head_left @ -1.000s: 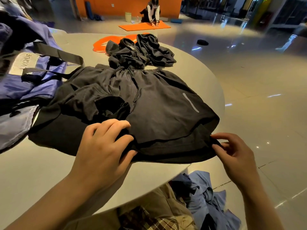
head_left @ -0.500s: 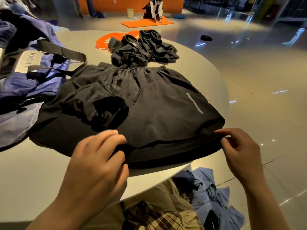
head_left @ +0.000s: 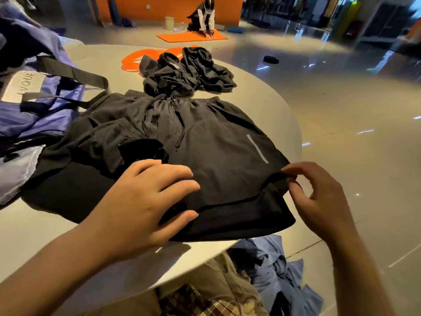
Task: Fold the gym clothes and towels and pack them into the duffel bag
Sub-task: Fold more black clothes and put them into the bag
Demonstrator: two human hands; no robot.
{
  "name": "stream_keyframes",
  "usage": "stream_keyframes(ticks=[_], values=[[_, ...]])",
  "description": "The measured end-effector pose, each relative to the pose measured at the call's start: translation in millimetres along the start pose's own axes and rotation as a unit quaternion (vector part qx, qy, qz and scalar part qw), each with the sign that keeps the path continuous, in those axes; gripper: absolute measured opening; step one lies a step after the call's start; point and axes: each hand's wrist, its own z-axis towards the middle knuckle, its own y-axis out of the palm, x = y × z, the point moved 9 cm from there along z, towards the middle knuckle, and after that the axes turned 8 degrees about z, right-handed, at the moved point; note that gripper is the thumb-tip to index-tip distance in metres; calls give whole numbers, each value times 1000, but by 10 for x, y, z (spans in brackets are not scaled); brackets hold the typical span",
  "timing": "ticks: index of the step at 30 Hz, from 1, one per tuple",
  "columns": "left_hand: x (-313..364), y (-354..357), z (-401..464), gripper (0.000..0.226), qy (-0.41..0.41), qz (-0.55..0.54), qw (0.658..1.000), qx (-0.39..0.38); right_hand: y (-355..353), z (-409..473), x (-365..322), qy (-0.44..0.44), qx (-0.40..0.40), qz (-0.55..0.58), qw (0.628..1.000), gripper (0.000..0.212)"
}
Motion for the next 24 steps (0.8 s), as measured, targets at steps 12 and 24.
stream_keyframes(ticks=[12, 24], values=[[-211, 369, 8, 58, -79, -70, 994, 1, 177, 467, 624, 77, -49, -87, 992, 23], [-28, 374, -30, 33, 9, -209, 975, -80, 52, 425, 323, -18, 5, -262, 965, 27]])
